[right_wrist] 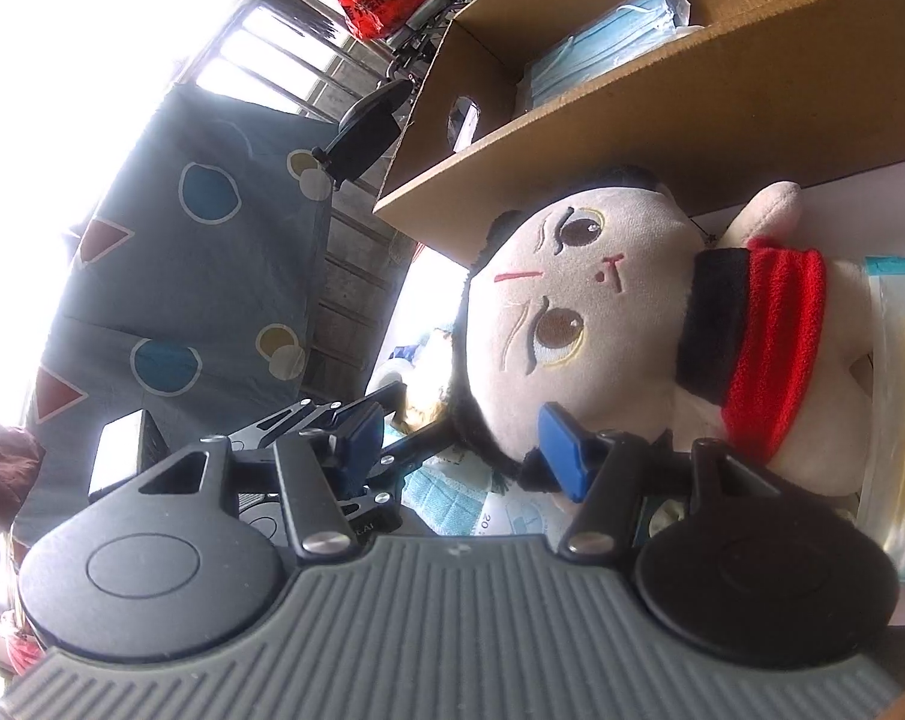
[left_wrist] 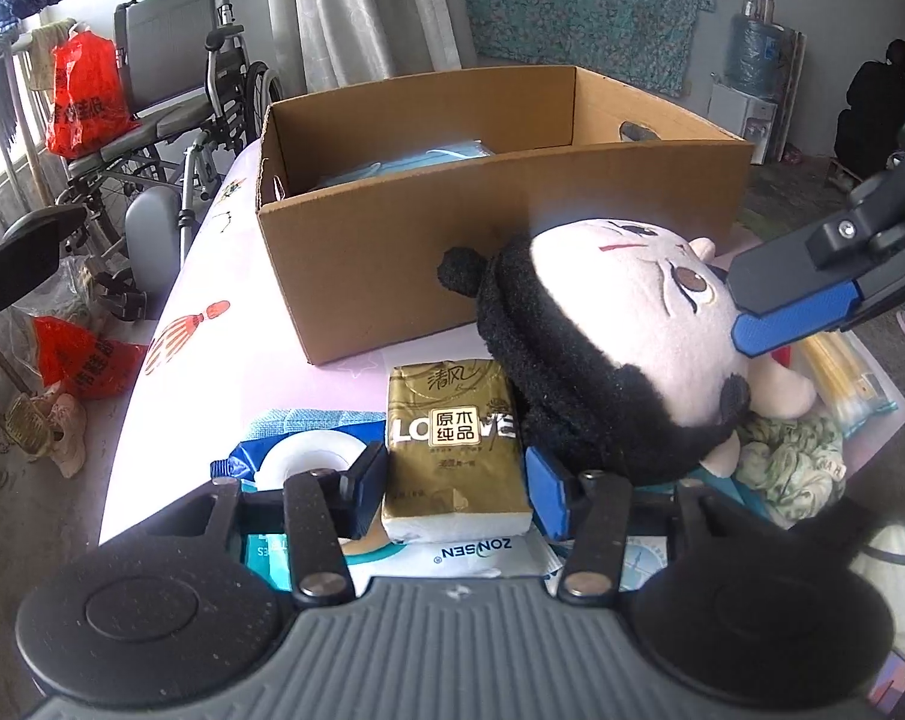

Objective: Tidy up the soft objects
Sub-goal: 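Grasp the gold tissue pack with the right gripper and lift it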

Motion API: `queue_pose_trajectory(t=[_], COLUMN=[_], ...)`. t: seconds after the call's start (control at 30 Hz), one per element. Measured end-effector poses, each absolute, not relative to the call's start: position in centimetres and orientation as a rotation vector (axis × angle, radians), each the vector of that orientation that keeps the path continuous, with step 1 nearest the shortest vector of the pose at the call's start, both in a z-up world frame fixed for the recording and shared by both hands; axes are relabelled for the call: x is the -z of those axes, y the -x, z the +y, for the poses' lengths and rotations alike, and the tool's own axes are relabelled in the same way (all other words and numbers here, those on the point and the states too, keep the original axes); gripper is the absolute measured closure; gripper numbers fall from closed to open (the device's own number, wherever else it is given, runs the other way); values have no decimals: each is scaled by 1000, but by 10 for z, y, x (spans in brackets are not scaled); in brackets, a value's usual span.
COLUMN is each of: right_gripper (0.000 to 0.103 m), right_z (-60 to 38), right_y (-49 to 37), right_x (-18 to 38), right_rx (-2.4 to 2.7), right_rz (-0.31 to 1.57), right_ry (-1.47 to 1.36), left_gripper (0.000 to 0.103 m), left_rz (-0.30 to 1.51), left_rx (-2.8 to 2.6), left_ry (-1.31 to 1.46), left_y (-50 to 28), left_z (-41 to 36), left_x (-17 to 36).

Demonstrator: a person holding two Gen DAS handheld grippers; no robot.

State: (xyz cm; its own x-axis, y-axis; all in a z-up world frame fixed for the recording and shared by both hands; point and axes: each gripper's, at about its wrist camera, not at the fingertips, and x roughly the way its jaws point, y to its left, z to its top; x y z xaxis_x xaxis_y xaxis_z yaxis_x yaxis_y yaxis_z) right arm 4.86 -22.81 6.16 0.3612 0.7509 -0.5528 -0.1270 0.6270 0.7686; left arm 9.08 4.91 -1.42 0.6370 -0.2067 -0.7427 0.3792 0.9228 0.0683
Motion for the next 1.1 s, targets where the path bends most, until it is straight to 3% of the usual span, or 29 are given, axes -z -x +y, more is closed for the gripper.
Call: queue_pose_trajectory(t=[0.57,0.63,0.7,0.77,0.8,1.1], right_gripper=[46,52,63,81,84,84], right_z=[-202,-203,-204,-207,-208,-204], right_y=[-80,-84,-88,-92,-95,-169], right_x=[-82,-87,-91,-95,-96,-108], right_rx=[-764,-752,-745,-737,-735,-709], right_rz=[986,949,927,901,895,905], right_ry=[-870,-866,-852,-831,-819,-698], left_gripper=[57,57,57,57,57,57], left_rz=[640,613,588,565,563,579], left_rx=[358,381,367,359,360,364], left_ry=[-171,-161,-166,-169,-152,-206], left_y=[-60,-56,-55,-59,-64,-136], left_z=[43,38,34,32,34,25], left_x=[-46,-54,-59,-63,-65,-73])
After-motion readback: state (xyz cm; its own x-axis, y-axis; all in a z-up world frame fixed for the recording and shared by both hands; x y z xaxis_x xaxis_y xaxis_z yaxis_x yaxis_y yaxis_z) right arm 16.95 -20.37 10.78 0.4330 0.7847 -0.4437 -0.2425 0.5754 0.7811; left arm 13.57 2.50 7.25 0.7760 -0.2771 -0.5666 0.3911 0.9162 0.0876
